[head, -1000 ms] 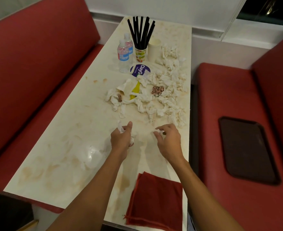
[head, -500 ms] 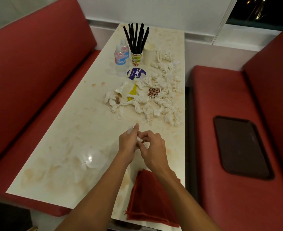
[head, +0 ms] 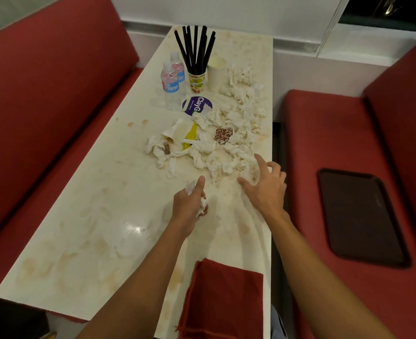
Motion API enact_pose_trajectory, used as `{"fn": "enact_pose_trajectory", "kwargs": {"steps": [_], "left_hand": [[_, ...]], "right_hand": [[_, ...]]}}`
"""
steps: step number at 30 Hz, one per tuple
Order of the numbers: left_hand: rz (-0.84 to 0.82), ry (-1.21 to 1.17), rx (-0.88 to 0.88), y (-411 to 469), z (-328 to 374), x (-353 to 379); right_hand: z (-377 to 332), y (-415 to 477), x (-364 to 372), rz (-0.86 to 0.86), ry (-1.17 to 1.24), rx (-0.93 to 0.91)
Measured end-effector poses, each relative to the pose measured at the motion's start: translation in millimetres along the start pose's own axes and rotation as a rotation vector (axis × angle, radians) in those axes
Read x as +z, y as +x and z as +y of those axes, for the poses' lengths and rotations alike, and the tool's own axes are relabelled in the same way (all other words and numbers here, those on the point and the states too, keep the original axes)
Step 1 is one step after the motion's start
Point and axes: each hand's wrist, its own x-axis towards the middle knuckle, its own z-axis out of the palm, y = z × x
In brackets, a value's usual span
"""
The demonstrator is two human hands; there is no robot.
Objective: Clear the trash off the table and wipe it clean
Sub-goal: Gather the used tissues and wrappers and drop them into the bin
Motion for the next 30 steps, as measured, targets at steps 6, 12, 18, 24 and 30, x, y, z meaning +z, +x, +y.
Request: {"fn": "enact_pose_trajectory", "kwargs": {"steps": [6,12,18,24,30], "left_hand": [[-0.001,0.005,-0.014,5,-2,-2],[-0.001,0.013,-0.03,3,-4,-7],[-0.019,0.012,-0.033,-7,-7,-14],[-0.014,0.016,-0.033,-14,-9,-24],[0.014,0.032,-0.025,-17,-6,-29]], "right_hand": [[5,-1,18,0.102,-0.105,-0.085],[-7,-39,-7,0.029,0.551,0.128],[-4,-71,-17,-0.074,0.717,0.169],[0,-66,-17,-0.166,0.989,0.378],[-8,-53,-22,-0.204,1.147,0.457]]}}
